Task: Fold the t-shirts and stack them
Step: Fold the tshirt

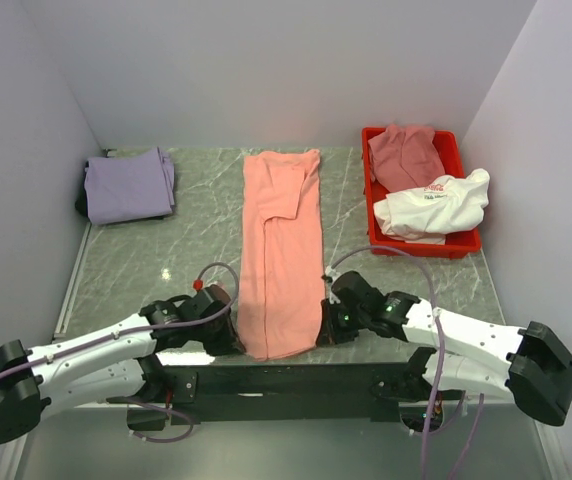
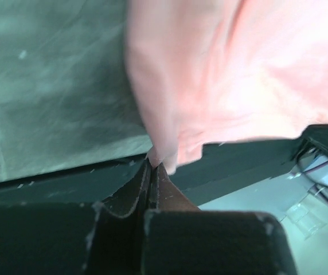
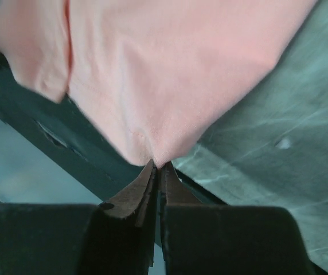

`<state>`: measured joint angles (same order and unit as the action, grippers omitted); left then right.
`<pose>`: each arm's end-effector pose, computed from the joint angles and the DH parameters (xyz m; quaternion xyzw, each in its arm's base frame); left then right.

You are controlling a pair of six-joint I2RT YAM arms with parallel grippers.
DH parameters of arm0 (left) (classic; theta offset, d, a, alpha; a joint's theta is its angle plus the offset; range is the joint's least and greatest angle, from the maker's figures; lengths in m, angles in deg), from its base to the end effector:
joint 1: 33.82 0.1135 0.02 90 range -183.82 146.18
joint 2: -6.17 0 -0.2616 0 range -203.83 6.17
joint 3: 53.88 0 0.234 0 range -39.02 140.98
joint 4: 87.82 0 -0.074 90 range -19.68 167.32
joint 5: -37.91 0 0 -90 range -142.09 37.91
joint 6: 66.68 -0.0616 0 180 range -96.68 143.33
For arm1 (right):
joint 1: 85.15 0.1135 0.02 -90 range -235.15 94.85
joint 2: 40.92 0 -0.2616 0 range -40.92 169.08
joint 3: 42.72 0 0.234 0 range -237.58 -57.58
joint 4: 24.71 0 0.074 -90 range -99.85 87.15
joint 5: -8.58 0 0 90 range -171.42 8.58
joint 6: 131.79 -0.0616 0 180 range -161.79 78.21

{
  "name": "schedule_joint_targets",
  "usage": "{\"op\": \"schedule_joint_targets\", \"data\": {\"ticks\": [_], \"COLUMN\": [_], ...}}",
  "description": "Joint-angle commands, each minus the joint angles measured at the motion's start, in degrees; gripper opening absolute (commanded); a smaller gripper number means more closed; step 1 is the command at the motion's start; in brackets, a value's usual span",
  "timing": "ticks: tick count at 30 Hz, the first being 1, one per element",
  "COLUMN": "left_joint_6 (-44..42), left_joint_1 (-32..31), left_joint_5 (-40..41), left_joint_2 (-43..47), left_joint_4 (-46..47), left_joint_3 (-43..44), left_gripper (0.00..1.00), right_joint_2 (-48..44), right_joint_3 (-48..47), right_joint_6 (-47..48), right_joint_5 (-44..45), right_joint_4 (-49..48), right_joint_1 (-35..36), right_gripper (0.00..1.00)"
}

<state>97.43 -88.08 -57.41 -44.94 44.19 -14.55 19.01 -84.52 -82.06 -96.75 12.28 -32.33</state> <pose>0.0847 -0.1275 0.1524 -0.1543 0.9520 -0.2540 0.0731 0.1004 0.1593 0.1576 -0.1431 0.9355 0.3031 0.1119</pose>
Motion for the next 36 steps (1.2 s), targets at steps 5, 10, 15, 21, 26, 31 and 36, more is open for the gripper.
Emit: {"op": "schedule_joint_targets", "data": {"ticks": [5, 10, 15, 21, 26, 31, 36], "left_joint_6": [-3.88, -7.74, -12.74, -18.11, -20.49, -23.56, -25.94], "left_joint_1": [2.04, 6.18, 14.35, 20.68, 25.33, 27.80, 29.30], "left_joint_5": [7.67, 9.45, 8.75, 8.75, 5.95, 2.43, 0.59], "left_joint_2": [-7.32, -11.29, -14.10, -19.81, -27.35, -33.16, -40.37], "left_joint_4": [3.51, 3.50, 5.87, 7.02, 8.59, 11.59, 10.80], "left_joint_3": [8.92, 14.45, 18.85, 26.32, 32.48, 38.79, 43.55], "left_gripper": [0.00, 0.00, 0.00, 0.00, 0.00, 0.00, 0.00], "right_joint_2": [0.46, 3.18, 6.60, 10.47, 14.52, 19.61, 26.02], "right_joint_3": [-8.64, -13.84, -16.74, -22.89, -28.24, -32.90, -36.60], "right_joint_6": [5.73, 9.33, 8.37, 8.45, 8.81, 9.60, 10.65], "right_joint_5": [1.97, 5.21, 4.35, 5.57, 5.93, 5.31, 5.05], "right_joint_4": [0.28, 2.39, -0.50, -3.14, -2.88, -3.50, -3.32], "right_joint_1": [-9.74, -13.52, -16.34, -20.21, -23.02, -25.92, -27.41], "right_gripper": [0.00, 0.00, 0.00, 0.00, 0.00, 0.00, 0.00]}}
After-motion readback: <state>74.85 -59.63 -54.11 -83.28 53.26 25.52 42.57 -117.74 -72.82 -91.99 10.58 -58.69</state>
